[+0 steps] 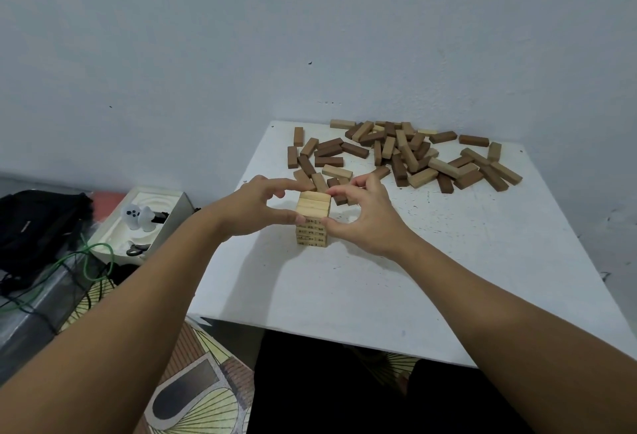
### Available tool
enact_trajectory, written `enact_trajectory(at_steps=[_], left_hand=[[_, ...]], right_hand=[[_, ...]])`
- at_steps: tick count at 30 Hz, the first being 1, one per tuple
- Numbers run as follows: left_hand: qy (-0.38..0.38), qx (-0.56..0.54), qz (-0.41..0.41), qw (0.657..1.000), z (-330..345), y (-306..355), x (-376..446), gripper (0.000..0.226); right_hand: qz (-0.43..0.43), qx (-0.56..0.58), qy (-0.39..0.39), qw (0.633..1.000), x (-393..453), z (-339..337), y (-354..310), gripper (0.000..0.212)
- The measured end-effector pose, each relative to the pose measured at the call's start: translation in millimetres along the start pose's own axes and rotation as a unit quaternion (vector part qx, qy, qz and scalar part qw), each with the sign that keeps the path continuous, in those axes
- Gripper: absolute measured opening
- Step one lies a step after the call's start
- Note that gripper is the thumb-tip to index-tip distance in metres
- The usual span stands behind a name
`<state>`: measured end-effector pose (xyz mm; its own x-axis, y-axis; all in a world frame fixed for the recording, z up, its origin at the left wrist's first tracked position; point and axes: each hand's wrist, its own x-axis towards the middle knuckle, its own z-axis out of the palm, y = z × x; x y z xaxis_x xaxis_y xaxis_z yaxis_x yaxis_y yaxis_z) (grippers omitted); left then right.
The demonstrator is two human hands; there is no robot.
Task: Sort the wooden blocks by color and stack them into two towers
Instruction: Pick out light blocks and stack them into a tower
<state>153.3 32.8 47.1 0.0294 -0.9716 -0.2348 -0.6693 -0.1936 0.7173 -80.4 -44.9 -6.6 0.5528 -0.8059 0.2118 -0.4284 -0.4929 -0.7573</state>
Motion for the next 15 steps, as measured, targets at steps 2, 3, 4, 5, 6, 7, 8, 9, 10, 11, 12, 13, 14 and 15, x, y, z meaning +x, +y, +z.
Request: enact_trajectory(at_steps=[2, 3, 4, 5, 6, 7, 8, 9, 10, 11, 12, 13, 14, 15], left_hand=[[-0.001, -0.014, 0.001, 1.000, 0, 1, -1, 0.050], [-0.001, -0.019, 0.003, 1.000, 0, 2, -2, 0.050], [0.000, -0.022, 0.004, 1.000, 0, 2, -2, 0.051], [0.002, -0.027, 0.004, 1.000, 0, 2, -2, 0.052], [0.004, -0.034, 0.002, 0.999, 0, 1, -2, 0.055], [0.006, -0.043, -0.002, 0.999, 0, 0, -2, 0.058], [0.007, -0.051, -0.007, 0.999, 0, -2, -1, 0.061], [0.008, -0.058, -0.010, 0.998, 0, -3, 0, 0.063], [0.009, -0.065, -0.013, 0.998, 0, -5, 0, 0.065], [0.010, -0.072, -0.016, 0.997, 0, -6, 1, 0.067], [0.011, -0.079, -0.020, 0.997, 0, -8, 2, 0.069], [0.012, -0.087, -0.023, 0.996, 0, -9, 3, 0.070], [0.013, -0.093, -0.024, 0.995, 0, -10, 3, 0.069], [0.014, -0.099, -0.024, 0.995, -1, -11, 3, 0.068]], right_hand=[[0.005, 0.009, 0.000, 1.000, -1, 0, 0, 0.055], [0.008, 0.012, 0.000, 1.000, -1, 0, 1, 0.057], [0.010, 0.013, -0.001, 1.000, -2, 0, 1, 0.059], [0.012, 0.014, -0.004, 1.000, -2, -1, 1, 0.059], [0.014, 0.015, -0.008, 1.000, -3, -1, 1, 0.058], [0.016, 0.017, -0.011, 1.000, -3, -1, 1, 0.057], [0.018, 0.019, -0.013, 1.000, -3, -2, 1, 0.056], [0.019, 0.021, -0.013, 1.000, -4, -3, 1, 0.055], [0.020, 0.024, -0.013, 0.999, -4, -3, 0, 0.056], [0.021, 0.025, -0.015, 0.999, -5, -4, 0, 0.058], [0.022, 0.023, -0.016, 0.999, -5, -4, 1, 0.060], [0.022, 0.022, -0.018, 0.999, -5, -5, 1, 0.062], [0.022, 0.021, -0.018, 0.999, -6, -5, 1, 0.063], [0.023, 0.023, -0.018, 0.999, -5, -5, 1, 0.062]])
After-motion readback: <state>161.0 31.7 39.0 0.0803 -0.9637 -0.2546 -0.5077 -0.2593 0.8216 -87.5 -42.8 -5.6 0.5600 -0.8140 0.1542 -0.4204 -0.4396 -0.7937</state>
